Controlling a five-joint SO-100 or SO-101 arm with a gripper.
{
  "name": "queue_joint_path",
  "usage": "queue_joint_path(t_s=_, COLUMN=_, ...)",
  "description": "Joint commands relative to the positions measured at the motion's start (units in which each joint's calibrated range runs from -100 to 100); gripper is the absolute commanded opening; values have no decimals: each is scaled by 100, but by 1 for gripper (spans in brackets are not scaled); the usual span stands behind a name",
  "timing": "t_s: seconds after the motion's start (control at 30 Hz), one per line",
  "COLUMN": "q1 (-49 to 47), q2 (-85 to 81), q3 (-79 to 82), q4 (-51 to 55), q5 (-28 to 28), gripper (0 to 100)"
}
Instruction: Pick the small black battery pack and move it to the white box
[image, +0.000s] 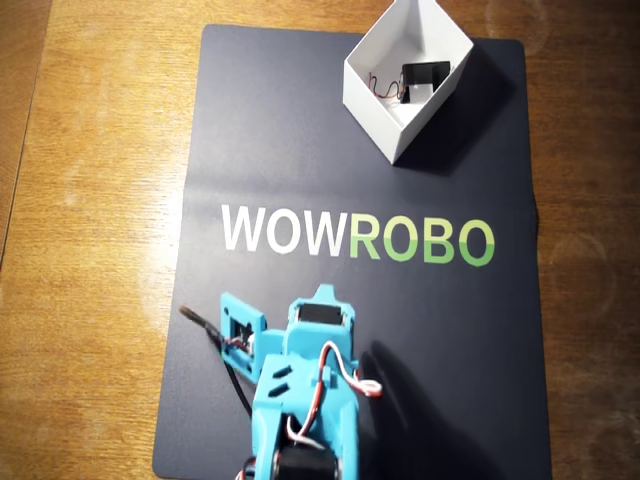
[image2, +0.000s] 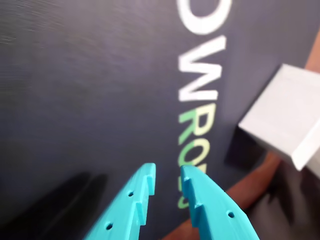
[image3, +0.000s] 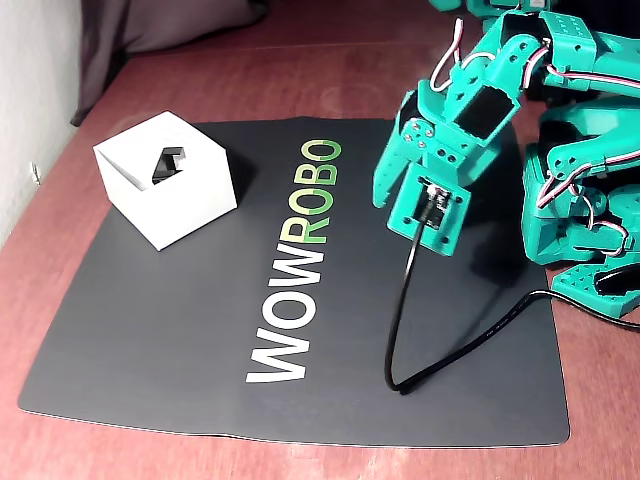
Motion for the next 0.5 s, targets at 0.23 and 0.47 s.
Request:
queue_joint_path(t_s=0.23, q1=-378, q2=-1290, q3=423, q4=797, q5=18, gripper=4)
queue_joint_path(t_s=0.47, q1=-343, q2=-1693, q3=985, q4=735, q5=18, gripper=4)
